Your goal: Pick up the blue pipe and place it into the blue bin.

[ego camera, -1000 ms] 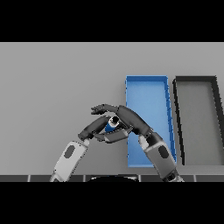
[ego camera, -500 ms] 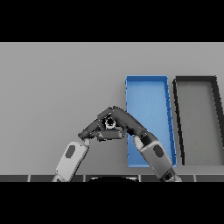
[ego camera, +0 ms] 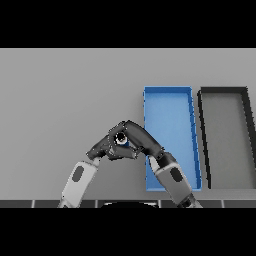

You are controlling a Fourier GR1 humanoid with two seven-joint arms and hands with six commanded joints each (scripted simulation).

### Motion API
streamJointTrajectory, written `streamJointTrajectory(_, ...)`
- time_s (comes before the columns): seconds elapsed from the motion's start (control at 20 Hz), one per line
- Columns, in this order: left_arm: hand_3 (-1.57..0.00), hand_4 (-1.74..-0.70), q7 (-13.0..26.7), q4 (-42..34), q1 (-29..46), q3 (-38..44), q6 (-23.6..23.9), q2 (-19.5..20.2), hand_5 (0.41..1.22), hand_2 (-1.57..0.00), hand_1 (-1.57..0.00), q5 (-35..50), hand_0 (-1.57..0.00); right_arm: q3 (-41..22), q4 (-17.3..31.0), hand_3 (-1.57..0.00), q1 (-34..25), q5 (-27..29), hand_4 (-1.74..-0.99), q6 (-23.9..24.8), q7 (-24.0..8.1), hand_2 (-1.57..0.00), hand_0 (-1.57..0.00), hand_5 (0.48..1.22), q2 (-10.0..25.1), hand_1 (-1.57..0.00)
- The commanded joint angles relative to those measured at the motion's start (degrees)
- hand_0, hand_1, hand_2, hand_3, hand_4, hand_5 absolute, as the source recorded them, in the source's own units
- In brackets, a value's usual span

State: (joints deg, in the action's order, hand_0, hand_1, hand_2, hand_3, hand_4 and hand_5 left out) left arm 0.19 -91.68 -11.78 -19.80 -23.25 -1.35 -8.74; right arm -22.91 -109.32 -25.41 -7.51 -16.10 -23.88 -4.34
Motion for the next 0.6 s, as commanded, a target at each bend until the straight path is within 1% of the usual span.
streamJointTrajectory(0.0,-0.75,-1.37,-0.8,-0.4,0.5,0.0,-2.0,0.4,1.221,-0.83,-0.86,0.6,-0.94,-0.3,-0.5,-1.55,0.3,0.0,-1.736,-0.2,-1.5,-1.56,-1.56,1.205,-0.7,-1.56)
streamJointTrajectory(0.05,-0.60,-1.28,-1.4,0.2,0.2,0.1,-3.3,0.5,1.221,-0.66,-0.69,-0.2,-0.75,-0.6,-1.2,-1.56,0.9,-0.2,-1.737,-0.5,-3.4,-1.56,-1.56,1.208,-1.5,-1.56)
streamJointTrajectory(0.1,-0.48,-1.21,-1.1,0.2,0.4,0.2,-4.4,0.2,1.221,-0.53,-0.55,-0.9,-0.60,-0.4,-1.0,-1.56,0.9,-0.5,-1.738,-0.8,-4.3,-1.56,-1.56,1.211,-2.3,-1.56)
streamJointTrajectory(0.15,-0.38,-1.14,-0.5,-0.1,0.4,0.3,-4.9,0.3,1.132,-0.42,-0.44,-2.1,-0.48,-0.4,-1.2,-1.56,1.2,-1.2,-1.738,-1.0,-4.9,-1.57,-1.57,1.213,-2.7,-1.57)
streamJointTrajectory(0.2,-0.30,-1.08,0.9,0.1,0.2,0.5,-4.7,-0.3,1.029,-0.34,-0.35,-2.5,-0.38,0.5,-0.8,-1.56,0.5,-1.9,-1.739,-1.4,-5.8,-1.57,-1.57,1.214,-3.1,-1.57)
streamJointTrajectory(0.25,-0.24,-1.05,1.1,-0.1,0.6,0.5,-4.4,-0.7,0.938,-0.27,-0.28,-2.4,-0.31,0.1,-1.2,-1.56,0.9,-2.8,-1.739,-1.7,-6.3,-1.57,-1.57,1.216,-3.7,-1.57)
streamJointTrajectory(0.3,-0.19,-1.02,1.7,-0.2,0.4,1.0,-4.2,-0.6,0.848,-0.22,-0.22,-2.2,-0.24,0.5,-1.1,-1.57,1.2,-3.4,-1.740,-2.3,-5.8,-1.57,-1.57,1.217,-3.9,-1.57)
streamJointTrajectory(0.35,-0.16,-1.00,1.2,0.2,0.8,1.1,-4.3,-0.5,0.770,-0.17,-0.18,-2.1,-0.20,0.8,-1.1,-1.57,1.3,-4.3,-1.740,-2.6,-6.3,-1.57,-1.57,1.218,-4.4,-1.57)
streamJointTrajectory(0.4,-0.12,-0.98,1.2,0.2,0.7,1.3,-4.3,-0.4,0.704,-0.14,-0.14,-1.8,-0.16,0.4,-1.1,-1.57,2.1,-4.8,-1.740,-3.2,-6.1,-1.57,-1.57,1.218,-5.2,-1.57)
streamJointTrajectory(0.45,-0.10,-0.97,2.5,0.0,1.4,1.2,-4.4,-0.8,0.647,-0.11,-0.11,-1.2,-0.12,1.3,-1.5,-1.57,2.3,-4.6,-1.740,-4.0,-5.8,-1.57,-1.57,1.219,-5.3,-1.57)
streamJointTrajectory(0.5,-0.08,-0.97,3.7,0.0,1.5,1.3,-4.3,-1.4,0.603,-0.09,-0.09,-0.9,-0.10,1.3,-1.5,-1.57,2.7,-5.1,-1.740,-4.4,-6.0,-1.57,-1.57,1.219,-6.2,-1.57)
streamJointTrajectory(0.55,-0.06,-0.97,2.9,-0.1,1.5,1.2,-3.6,-1.5,0.567,-0.07,-0.07,-1.6,-0.08,1.5,-1.9,-1.57,3.5,-4.7,-1.741,-5.0,-5.9,-1.57,-1.57,1.220,-7.0,-1.57)
